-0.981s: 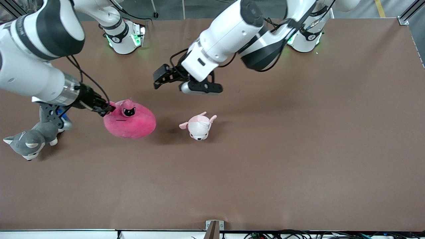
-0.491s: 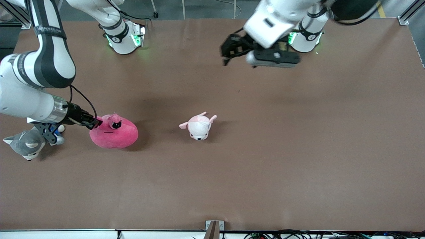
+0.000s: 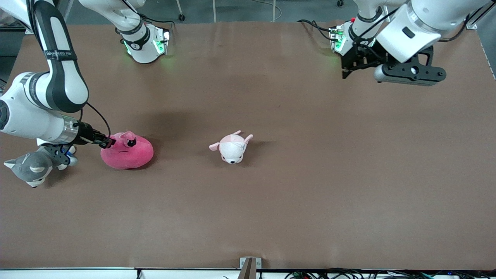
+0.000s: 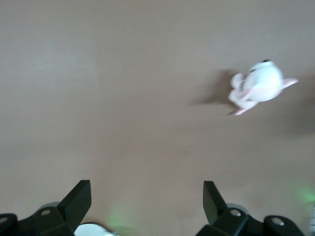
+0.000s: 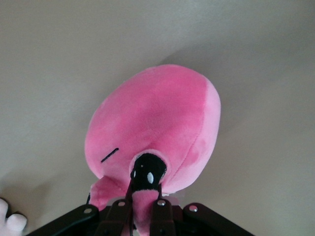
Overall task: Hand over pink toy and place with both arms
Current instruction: 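Open the left gripper and withdraw it while the right gripper holds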
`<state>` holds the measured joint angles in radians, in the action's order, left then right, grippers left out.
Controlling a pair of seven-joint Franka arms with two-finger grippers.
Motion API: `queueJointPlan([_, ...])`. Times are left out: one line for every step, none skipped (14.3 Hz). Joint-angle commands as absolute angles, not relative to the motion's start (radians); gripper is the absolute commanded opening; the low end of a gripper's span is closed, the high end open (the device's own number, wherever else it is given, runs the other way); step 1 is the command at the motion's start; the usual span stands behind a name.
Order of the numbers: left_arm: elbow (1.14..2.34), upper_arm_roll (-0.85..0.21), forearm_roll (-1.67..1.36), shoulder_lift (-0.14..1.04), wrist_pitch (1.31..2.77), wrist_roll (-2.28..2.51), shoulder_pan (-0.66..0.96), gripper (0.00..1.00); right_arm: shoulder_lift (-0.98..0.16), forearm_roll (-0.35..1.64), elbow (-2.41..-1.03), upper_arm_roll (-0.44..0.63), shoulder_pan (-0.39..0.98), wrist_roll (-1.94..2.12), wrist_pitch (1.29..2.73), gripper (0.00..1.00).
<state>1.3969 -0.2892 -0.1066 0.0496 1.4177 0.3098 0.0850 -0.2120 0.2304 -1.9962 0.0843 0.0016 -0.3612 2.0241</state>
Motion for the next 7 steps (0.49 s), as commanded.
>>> queueJointPlan([1.525,-0.296,-0.083,-0.037,1.474,0.207,-0.015,1.0,-0.195,0.245,-2.032,0.067,-0.04,-0.313,2.036,0.02])
queueJointPlan([1.532,-0.296,-0.083,-0.037,1.482,0.183,-0.05,1.0,-0.199,0.245,-2.034,0.067,-0.043,-0.311,2.036,0.03])
queueJointPlan([1.545,-0.296,-0.083,-0.037,1.488,0.172,-0.083,1.0,-0.201,0.245,-2.034,0.067,-0.043,-0.313,2.036,0.15])
queueJointPlan([1.56,-0.296,-0.081,-0.037,1.505,0.154,-0.118,1.0,-0.201,0.245,-2.034,0.067,-0.043,-0.313,2.036,0.42])
queueJointPlan([1.571,-0.296,-0.075,-0.037,1.523,0.123,-0.144,1.0,-0.201,0.245,-2.033,0.067,-0.04,-0.313,2.036,0.74])
queueJointPlan([1.574,-0.296,-0.055,-0.035,1.546,0.089,-0.168,1.0,-0.199,0.245,-2.026,0.067,-0.04,-0.313,2.033,1.0])
queueJointPlan([1.572,-0.296,-0.046,-0.029,1.561,0.066,-0.185,1.0,-0.198,0.245,-2.022,0.067,-0.038,-0.313,2.028,1.0])
